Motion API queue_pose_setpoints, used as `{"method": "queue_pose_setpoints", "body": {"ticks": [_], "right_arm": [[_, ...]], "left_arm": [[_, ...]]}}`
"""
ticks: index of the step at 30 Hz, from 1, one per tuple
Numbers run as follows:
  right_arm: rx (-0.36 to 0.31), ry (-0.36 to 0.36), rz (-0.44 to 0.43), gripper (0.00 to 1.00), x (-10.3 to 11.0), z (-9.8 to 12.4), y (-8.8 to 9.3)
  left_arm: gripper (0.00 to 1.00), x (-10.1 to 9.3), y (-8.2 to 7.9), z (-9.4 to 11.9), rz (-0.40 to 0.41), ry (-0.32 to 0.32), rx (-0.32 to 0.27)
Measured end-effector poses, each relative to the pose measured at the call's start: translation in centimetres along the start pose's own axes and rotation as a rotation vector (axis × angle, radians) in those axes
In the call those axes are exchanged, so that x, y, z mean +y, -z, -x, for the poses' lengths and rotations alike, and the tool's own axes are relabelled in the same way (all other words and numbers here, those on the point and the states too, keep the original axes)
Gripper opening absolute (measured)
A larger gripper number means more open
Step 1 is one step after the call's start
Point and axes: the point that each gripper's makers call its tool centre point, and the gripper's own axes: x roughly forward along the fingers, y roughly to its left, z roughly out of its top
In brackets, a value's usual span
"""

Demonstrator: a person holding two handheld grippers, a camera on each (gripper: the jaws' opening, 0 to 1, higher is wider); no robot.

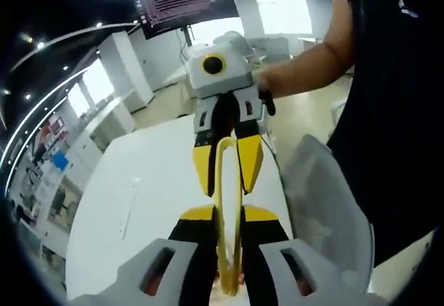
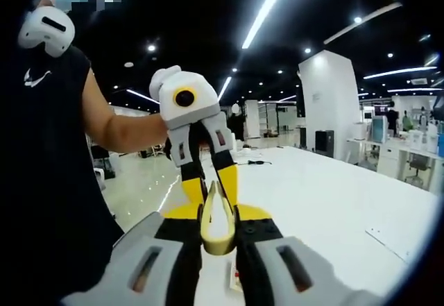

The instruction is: Place the target food into the container with the food tongs after gripping and lifting it, then release it inside without dropping or visibly crushing the food.

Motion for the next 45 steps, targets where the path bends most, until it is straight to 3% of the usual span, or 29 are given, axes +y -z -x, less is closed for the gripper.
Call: {"method": "queue_pose_setpoints", "body": {"ticks": [7, 12, 15, 21, 26, 30, 41, 45], "right_arm": [[0.009, 0.014, -0.005, 0.24, -0.4, 0.2, 0.2], [0.023, 0.014, -0.017, 0.35, -0.1, 0.5, 0.6], [0.019, 0.02, -0.014, 0.46, 0.0, 0.6, 0.7], [0.021, 0.107, 0.003, 0.69, -0.9, 1.6, 1.3], [0.018, 0.198, 0.022, 1.0, -1.9, 2.8, 1.9], [0.087, 0.276, 0.004, 1.0, -2.7, 4.2, 3.7], [0.143, 0.47, -0.02, 1.0, -4.1, 9.5, 7.0], [0.19, 0.606, 0.018, 1.0, -5.1, 12.6, 9.2]], "left_arm": [[0.05, -0.2, 0.2, 0.0, -0.003, 0.003, 0.01], [0.05, -0.2, 0.2, 0.0, -0.002, -0.002, 0.013], [0.06, -0.2, 0.4, -0.2, -0.001, -0.005, 0.022], [0.07, -0.2, 0.4, -0.8, -0.006, -0.01, 0.032], [0.07, 0.0, 0.5, -1.1, -0.01, -0.014, 0.036], [0.07, 0.1, 0.5, -1.5, -0.012, -0.013, 0.039], [0.07, 0.0, 1.9, -2.9, -0.009, -0.026, 0.072], [0.07, 0.1, 2.4, -3.4, -0.011, -0.044, 0.081]]}}
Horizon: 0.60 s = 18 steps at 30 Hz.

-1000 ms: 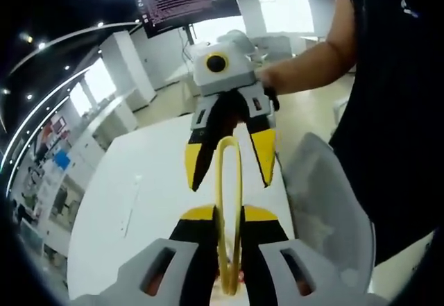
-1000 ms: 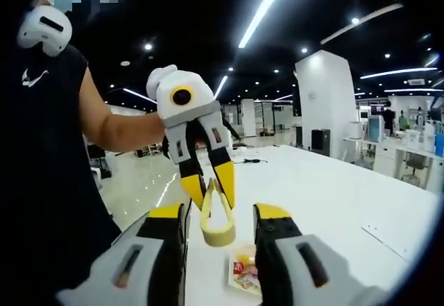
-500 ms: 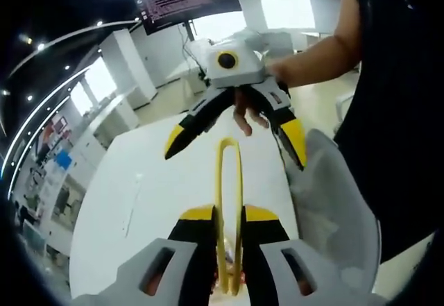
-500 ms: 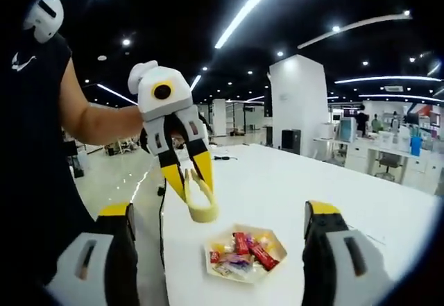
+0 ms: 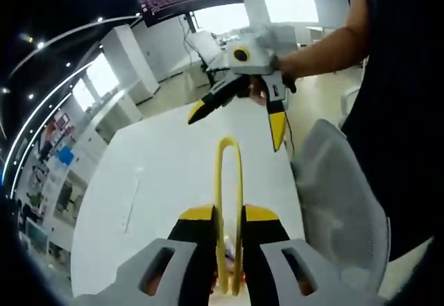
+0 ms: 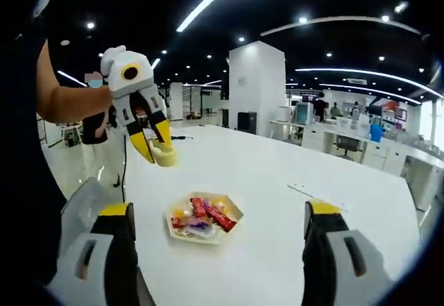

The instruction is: Place the target food into the container with the food tongs after gripping and lifting it, then release it inside without dropping or visibly crushing the food.

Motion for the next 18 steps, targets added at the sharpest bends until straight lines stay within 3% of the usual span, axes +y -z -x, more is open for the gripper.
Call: {"method": "queue_pose_setpoints", "body": {"ticks": [2, 6, 11, 14, 18], "right_arm": [[-0.02, 0.001, -0.05, 1.0, -0.1, 0.7, 0.7], [0.0, 0.022, -0.086, 1.0, -0.4, 2.5, 2.4], [0.007, 0.058, -0.08, 1.0, -0.7, 4.0, 3.8], [-0.034, 0.088, -0.071, 1.0, -1.1, 4.8, 3.8], [-0.003, 0.105, -0.074, 1.0, -1.5, 5.3, 5.0]], "left_arm": [[0.08, -0.1, 0.1, -0.2, -0.004, -0.003, 0.004], [0.08, -0.1, 0.3, -0.7, -0.005, -0.006, 0.006], [0.08, 0.2, 0.5, -1.4, -0.011, -0.033, 0.017], [0.07, 0.3, 0.1, -1.5, 0.004, -0.04, -0.004], [0.08, 0.4, 0.3, -1.8, 0.001, -0.039, 0.002]]}}
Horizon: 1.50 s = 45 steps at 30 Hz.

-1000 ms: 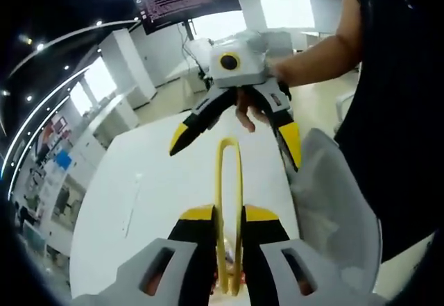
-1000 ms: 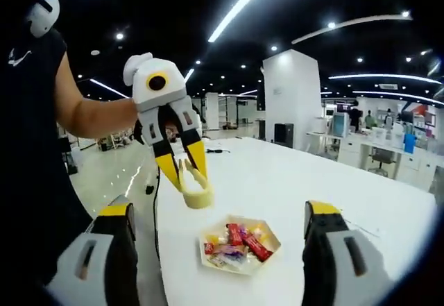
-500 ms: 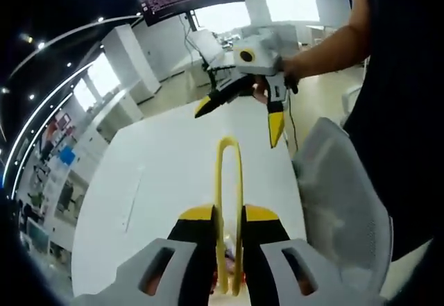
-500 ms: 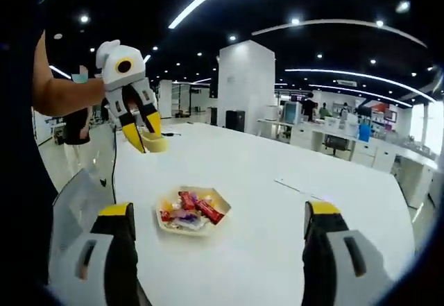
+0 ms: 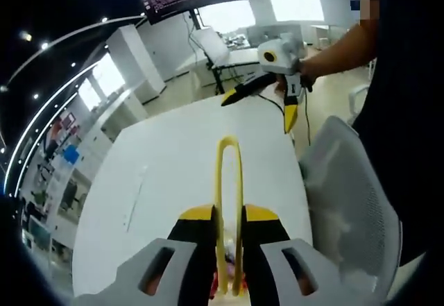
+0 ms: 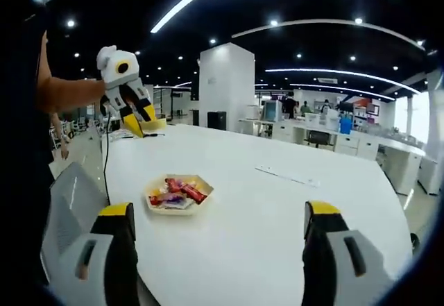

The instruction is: Place the target food into the container with the food tongs after gripping and lifting it, then release it inside without dropping or visibly crushing the food.

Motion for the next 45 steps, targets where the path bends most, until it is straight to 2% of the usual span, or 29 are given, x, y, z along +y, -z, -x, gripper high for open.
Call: {"method": "queue_pose_setpoints", "body": {"ticks": [8, 12, 15, 21, 45], "right_arm": [[0.005, 0.022, -0.012, 1.0, -1.2, -0.2, 1.5], [-0.012, 0.017, -0.001, 1.0, -1.0, -0.4, 1.8], [0.001, 0.017, -0.005, 1.0, -1.0, -0.4, 2.2], [-0.025, 0.019, -0.009, 1.0, -1.2, -0.3, 2.0], [-0.006, 0.012, -0.047, 1.0, -0.3, -0.6, 2.8]], "left_arm": [[0.08, 0.0, 0.5, -0.8, 0.002, -0.002, 0.005], [0.07, 0.0, 0.8, -1.0, -0.006, -0.007, 0.009], [0.07, -0.1, 0.9, -1.2, -0.005, -0.01, 0.012], [0.07, -0.5, 1.1, -1.6, 0.011, -0.012, 0.01], [0.07, -2.5, 2.9, -3.7, 0.021, -0.014, 0.041]]}}
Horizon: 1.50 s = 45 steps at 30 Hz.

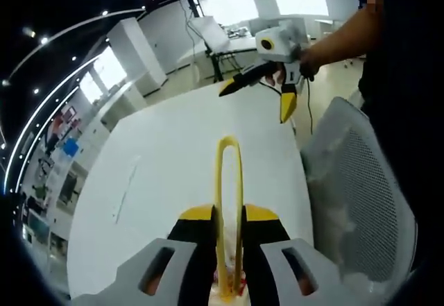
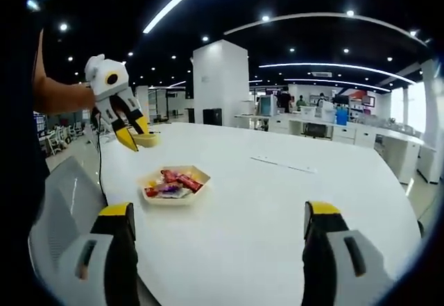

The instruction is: Place the target food into the container with the food tongs after gripping and lifting it, then release it inside without dropping or visibly crushing the food.

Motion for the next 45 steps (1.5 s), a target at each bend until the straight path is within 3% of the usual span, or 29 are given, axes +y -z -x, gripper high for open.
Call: {"method": "queue_pose_setpoints", "body": {"ticks": [15, 26, 45], "right_arm": [[0.001, 0.01, -0.008, 1.0, 0.1, 0.3, 0.4], [0.017, -0.006, -0.012, 1.0, 0.9, 0.2, 0.9], [0.019, -0.001, -0.039, 1.0, 1.3, 0.7, 1.7]], "left_arm": [[0.08, -1.5, 1.4, -2.1, 0.002, 0.014, 0.011], [0.08, -3.4, 4.5, -5.4, 0.073, 0.042, 0.024], [0.09, -6.6, 7.6, -10.3, 0.087, 0.086, 0.062]]}}
